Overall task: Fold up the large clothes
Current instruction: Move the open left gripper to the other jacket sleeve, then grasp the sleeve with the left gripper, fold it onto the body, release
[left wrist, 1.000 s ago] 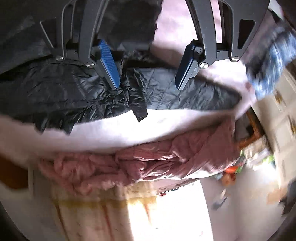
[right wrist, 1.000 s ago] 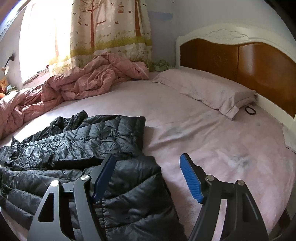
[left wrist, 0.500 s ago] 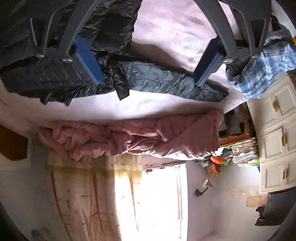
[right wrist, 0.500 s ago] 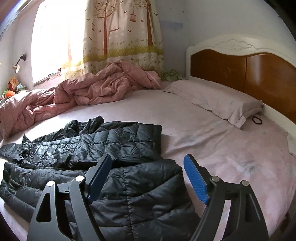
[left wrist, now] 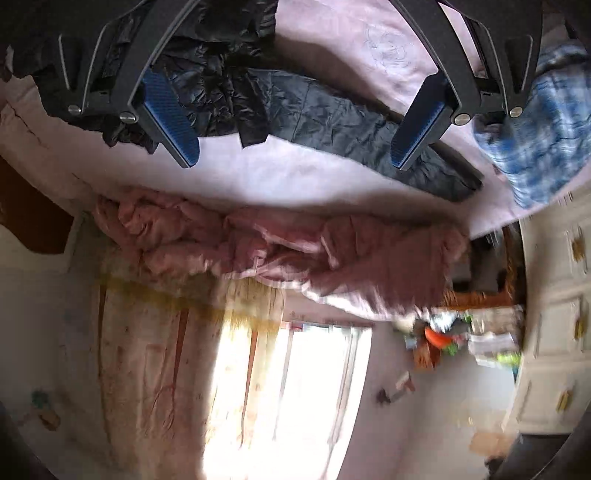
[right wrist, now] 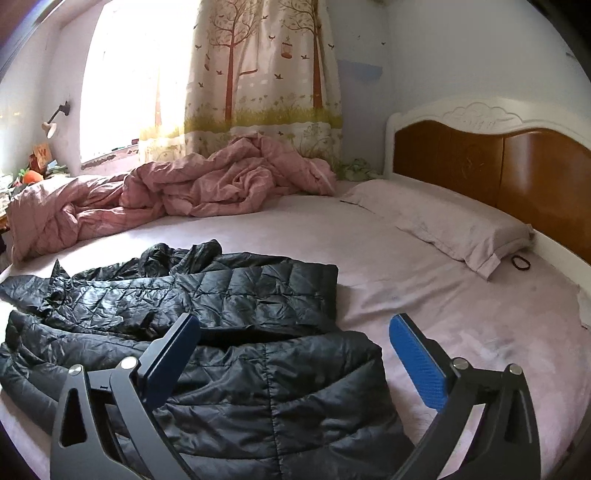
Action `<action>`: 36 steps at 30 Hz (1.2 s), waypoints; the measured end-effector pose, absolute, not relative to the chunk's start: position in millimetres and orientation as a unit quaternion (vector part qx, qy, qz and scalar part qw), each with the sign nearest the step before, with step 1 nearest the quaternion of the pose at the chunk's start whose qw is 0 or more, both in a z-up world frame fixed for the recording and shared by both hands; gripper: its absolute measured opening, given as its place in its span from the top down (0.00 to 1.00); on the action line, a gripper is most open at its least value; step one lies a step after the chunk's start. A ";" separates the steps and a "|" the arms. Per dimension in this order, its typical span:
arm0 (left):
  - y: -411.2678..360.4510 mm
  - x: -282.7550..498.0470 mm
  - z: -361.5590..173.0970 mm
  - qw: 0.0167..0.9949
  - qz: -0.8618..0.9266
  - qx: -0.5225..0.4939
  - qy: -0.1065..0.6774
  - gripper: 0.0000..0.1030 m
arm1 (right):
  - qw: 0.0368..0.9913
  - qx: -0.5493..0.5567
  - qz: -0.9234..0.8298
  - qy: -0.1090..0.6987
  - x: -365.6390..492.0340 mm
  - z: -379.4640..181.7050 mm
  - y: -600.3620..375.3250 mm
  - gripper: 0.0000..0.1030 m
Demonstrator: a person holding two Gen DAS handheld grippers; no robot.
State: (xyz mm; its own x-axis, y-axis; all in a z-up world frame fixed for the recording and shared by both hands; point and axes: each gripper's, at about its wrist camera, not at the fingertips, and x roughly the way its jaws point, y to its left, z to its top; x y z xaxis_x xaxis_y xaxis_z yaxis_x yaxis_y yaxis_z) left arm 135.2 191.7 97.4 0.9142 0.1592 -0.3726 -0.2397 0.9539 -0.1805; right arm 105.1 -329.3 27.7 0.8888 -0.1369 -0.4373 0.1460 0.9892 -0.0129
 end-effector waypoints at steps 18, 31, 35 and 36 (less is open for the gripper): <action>277.8 210.3 -4.9 0.901 0.112 -0.234 0.347 0.38 | 0.958 0.031 -0.059 0.279 125.5 4.6 -342.2 0.00; 318.5 245.3 -69.8 0.847 0.094 -0.336 0.402 0.65 | 0.958 -0.005 -0.058 0.282 124.9 -0.7 -329.1 0.00; 308.3 243.4 -55.7 0.859 0.132 -0.296 0.397 0.98 | 0.956 -0.003 -0.060 0.286 126.2 -2.5 -330.1 0.00; 299.2 240.2 -42.6 0.873 0.140 -0.270 0.380 0.98 | 0.956 -0.001 -0.060 0.287 126.4 -2.6 -330.7 0.00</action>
State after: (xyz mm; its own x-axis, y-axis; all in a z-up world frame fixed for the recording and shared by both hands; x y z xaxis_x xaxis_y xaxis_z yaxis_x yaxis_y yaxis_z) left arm 240.2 299.2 -42.6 0.6719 0.0383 -0.7397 -0.4497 0.8147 -0.3663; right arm 126.4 -330.7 -2.6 0.8282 -0.1143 -0.5486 0.1133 0.9929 -0.0358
